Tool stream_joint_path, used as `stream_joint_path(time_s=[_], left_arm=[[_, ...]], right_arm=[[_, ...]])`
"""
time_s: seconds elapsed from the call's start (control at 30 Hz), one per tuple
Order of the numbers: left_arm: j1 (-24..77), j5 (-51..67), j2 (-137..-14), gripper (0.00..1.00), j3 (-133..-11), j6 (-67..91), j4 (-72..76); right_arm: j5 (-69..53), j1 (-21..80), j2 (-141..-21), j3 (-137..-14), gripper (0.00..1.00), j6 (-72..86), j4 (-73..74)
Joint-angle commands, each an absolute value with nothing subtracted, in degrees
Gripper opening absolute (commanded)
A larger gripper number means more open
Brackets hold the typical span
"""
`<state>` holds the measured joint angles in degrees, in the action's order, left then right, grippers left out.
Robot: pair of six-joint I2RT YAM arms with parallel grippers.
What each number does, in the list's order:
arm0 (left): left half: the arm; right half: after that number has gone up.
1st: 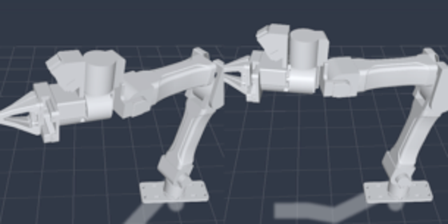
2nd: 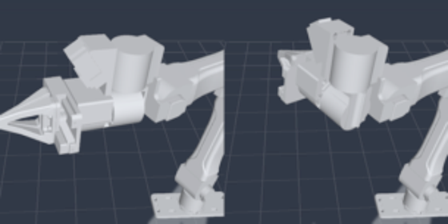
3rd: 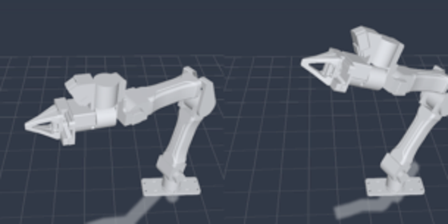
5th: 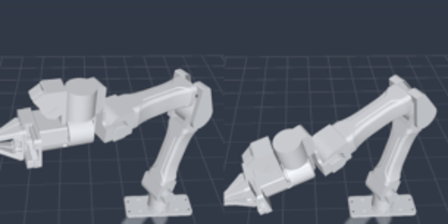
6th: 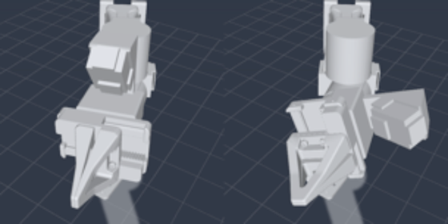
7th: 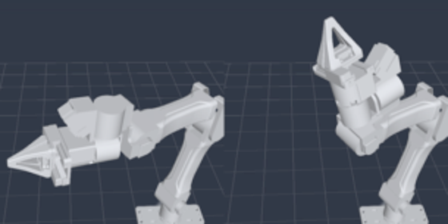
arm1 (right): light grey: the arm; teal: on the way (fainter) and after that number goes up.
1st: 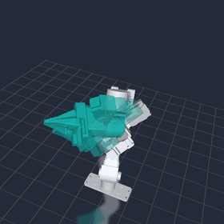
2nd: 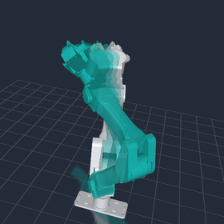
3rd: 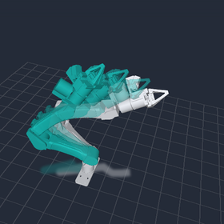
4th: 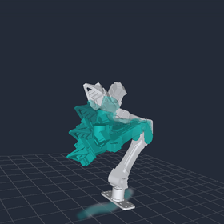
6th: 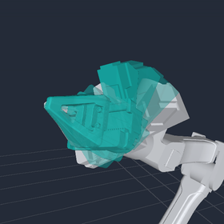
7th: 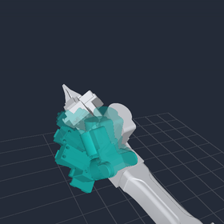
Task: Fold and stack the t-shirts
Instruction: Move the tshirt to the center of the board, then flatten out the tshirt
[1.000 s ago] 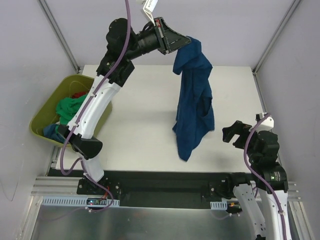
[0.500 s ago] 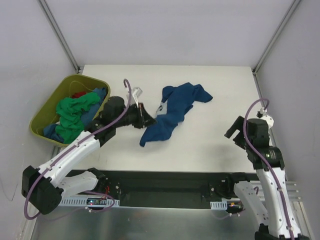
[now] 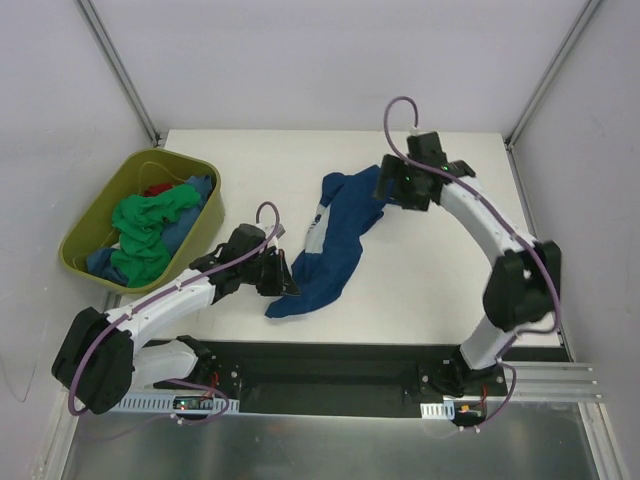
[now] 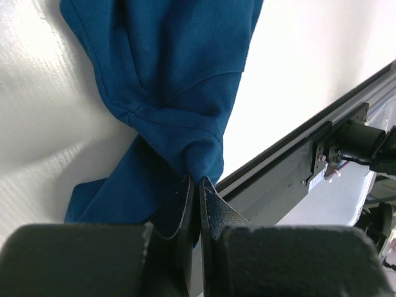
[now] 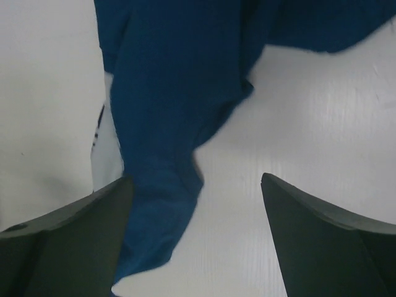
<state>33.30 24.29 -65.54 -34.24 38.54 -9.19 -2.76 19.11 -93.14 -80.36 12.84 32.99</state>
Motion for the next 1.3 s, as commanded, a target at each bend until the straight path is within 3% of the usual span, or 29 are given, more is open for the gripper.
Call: stream_joint_path(time_s=[0.0,0.33,0.43,0.47,0.57,0.63,0.8,1.03,1.27], left_arm=[[33.0,21.5,-66.2,0.00,-34.3,39.6,-9.0],[33.1,17.8,-66.1,0.00,-34.2,39.3,-11.9],[33.0,17.2,-66.2,0.00,-34.6,39.1,-12.5],[33.0,17.0,-66.2,0.00,-34.8,39.1,-12.9],[33.1,16.5,-65.9,0.00,-35.6,38.8,-13.6],[33.1,15.6,-65.1,0.00,-36.6,38.7,-14.5],[33.0,7.2,-61.4,0.00,-44.0,36.0,-22.0],[33.0,-1.6,-48.1,0.00,-55.2,33.1,-26.2],[33.0,-0.5,-34.4,0.00,-57.5,34.7,-26.1]], right_arm=[[-3.3,19.5,-110.4,-99.2,0.86,7.7,34.3],[-1.6,19.5,-131.6,-117.8,0.78,5.8,35.5],[-3.9,19.5,-132.9,-118.6,0.57,5.3,34.7],[-4.2,19.6,-132.7,-117.9,0.39,5.4,33.8],[-4.2,19.7,-131.1,-117.0,0.14,5.4,32.3],[-3.8,19.6,-128.9,-117.0,0.08,4.7,32.3],[-1.4,19.6,-119.4,-114.2,0.05,2.6,34.4],[2.2,19.7,-92.5,-102.9,0.06,0.4,37.8],[-2.4,19.6,-69.6,-87.3,0.11,2.1,43.8]])
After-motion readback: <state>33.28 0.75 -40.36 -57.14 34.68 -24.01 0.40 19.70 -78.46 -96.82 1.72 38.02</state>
